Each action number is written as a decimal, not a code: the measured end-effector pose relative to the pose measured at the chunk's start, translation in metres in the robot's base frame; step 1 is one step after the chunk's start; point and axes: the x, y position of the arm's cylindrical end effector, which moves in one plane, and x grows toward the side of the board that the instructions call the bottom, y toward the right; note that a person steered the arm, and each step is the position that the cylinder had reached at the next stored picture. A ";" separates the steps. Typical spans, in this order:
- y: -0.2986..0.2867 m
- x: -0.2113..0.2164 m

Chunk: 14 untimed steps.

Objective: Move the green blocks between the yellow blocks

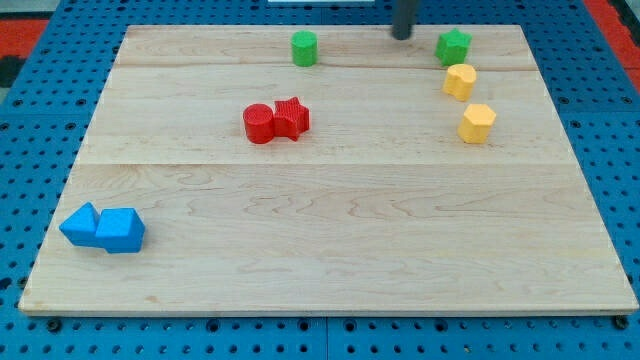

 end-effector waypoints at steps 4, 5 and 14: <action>-0.166 0.023; -0.148 0.054; 0.077 0.160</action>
